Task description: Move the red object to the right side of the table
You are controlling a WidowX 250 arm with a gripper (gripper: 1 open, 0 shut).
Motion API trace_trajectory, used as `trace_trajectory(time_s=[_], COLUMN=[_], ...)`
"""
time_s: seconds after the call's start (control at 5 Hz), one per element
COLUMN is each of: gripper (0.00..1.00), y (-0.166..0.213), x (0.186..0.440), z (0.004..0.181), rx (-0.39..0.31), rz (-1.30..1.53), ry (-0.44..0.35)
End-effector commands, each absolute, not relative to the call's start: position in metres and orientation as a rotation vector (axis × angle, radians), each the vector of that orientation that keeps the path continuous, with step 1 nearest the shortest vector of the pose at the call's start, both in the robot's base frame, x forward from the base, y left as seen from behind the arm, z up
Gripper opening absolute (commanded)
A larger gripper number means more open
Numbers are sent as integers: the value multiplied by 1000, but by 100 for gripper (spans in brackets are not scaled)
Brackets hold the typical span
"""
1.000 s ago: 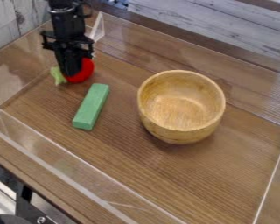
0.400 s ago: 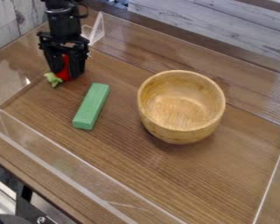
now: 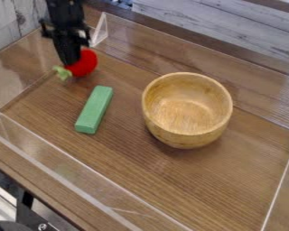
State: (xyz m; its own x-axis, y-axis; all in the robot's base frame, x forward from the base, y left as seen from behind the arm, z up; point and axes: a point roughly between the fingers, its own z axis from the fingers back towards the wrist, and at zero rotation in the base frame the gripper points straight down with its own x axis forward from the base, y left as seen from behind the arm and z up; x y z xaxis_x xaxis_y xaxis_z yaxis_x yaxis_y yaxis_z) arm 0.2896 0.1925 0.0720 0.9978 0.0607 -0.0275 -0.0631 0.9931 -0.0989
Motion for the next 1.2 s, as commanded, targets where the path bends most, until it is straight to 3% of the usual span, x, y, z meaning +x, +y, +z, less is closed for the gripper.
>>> trace_trajectory(time_s=[0.0,0.4,0.6,1.0], gripper=[0,0,0,0], y=[189,124,77,-19], x=[292,293,292,261], z=[112,135,135,128], rx=[-66,-91,-112,-156], rz=[13,-61,-155,-415], ry=[-84,-113,-106,-82])
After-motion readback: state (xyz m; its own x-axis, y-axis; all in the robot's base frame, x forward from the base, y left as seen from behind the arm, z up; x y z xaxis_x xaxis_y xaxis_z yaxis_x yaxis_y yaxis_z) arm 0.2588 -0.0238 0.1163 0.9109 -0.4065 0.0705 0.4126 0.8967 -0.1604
